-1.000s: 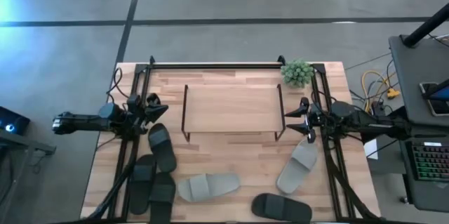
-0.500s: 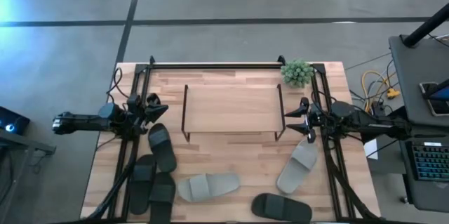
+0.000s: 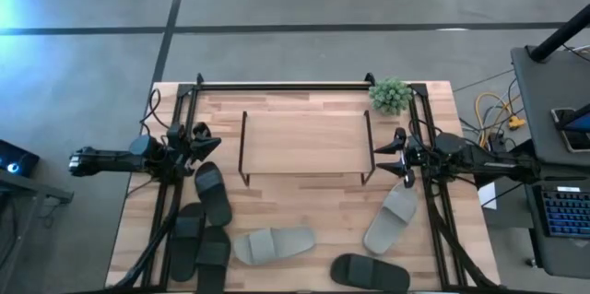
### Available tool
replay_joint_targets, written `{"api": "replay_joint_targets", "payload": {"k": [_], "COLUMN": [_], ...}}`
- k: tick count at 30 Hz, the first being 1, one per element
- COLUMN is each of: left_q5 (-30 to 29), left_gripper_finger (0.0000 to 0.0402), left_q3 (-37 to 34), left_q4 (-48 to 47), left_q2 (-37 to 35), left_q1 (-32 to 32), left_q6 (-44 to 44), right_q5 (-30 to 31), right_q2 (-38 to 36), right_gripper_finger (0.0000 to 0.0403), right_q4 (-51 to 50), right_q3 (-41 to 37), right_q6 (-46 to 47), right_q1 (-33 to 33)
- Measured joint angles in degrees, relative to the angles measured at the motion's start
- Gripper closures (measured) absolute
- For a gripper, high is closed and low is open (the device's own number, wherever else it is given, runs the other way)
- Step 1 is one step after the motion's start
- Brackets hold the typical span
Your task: Pick and place slides into the shelf
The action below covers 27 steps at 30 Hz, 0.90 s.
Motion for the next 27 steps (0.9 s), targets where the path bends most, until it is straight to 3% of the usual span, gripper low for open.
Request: {"api": "replay_joint_targets", "payload": {"k": [14, 17, 27], "left_q5": [0.0, 0.0, 0.0], "left_gripper_finger": [0.0402, 0.0402, 0.0402], "left_q3": [0.0, 0.0, 0.0], "left_q4": [0.0, 0.0, 0.0], "left_q2": [0.0, 0.0, 0.0], "left_q1": [0.0, 0.0, 0.0], "left_q6": [0.0, 0.0, 0.0], "right_q5": [0.0, 3.9, 7.3], "right_q2": [0.0, 0.0, 0.2], "right_gripper_finger": [0.0181, 0.0181, 0.0181], "right_q4": [0.0, 0.7, 5.6], "right_q3": [0.0, 0.0, 0.0], "right_q6": [0.0, 1.4, 36.5], "right_q1": [0.0, 0.0, 0.0]}}
